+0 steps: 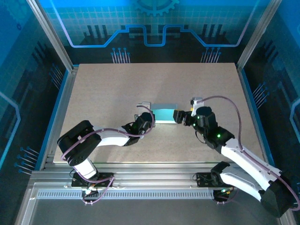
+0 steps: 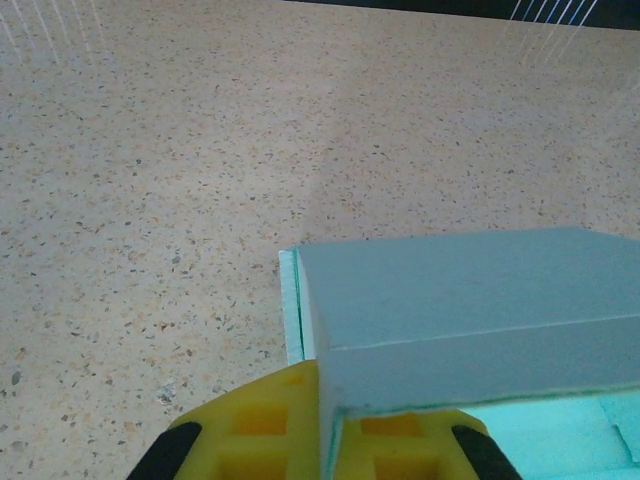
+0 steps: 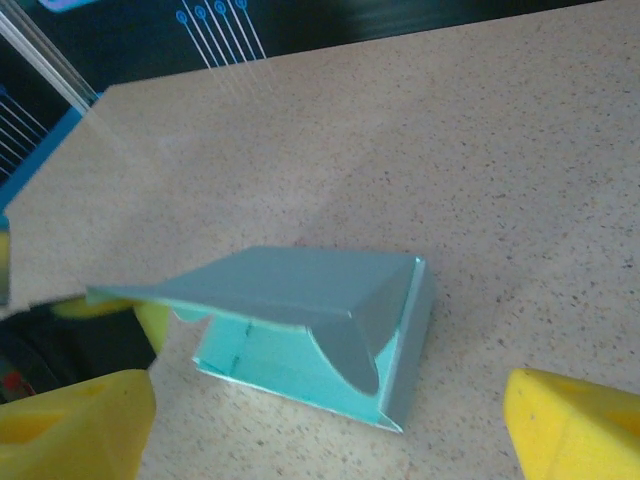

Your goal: Fold the paper box

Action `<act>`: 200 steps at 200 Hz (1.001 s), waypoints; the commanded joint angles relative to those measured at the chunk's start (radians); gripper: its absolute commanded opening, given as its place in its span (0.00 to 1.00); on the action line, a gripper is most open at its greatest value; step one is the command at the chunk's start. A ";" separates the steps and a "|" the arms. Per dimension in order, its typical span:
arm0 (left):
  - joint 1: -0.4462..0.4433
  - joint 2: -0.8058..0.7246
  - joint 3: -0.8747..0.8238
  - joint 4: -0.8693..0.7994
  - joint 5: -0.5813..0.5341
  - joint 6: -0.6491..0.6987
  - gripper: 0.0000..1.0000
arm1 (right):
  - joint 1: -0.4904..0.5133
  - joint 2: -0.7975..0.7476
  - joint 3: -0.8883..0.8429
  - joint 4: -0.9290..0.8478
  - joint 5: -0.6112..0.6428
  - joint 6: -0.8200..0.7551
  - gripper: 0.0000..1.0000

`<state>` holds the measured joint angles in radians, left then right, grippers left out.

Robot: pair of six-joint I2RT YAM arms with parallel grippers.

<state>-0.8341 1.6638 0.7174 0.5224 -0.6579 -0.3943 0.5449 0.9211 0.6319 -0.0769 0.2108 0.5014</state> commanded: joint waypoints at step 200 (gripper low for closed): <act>-0.016 -0.037 -0.056 0.018 0.107 0.086 0.30 | -0.217 0.643 0.275 -0.077 -0.409 0.408 0.86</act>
<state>-0.8429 1.6672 0.6796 0.5343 -0.5831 -0.3122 0.3389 1.5452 0.8925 -0.1635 -0.1951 0.8890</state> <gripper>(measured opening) 0.285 0.865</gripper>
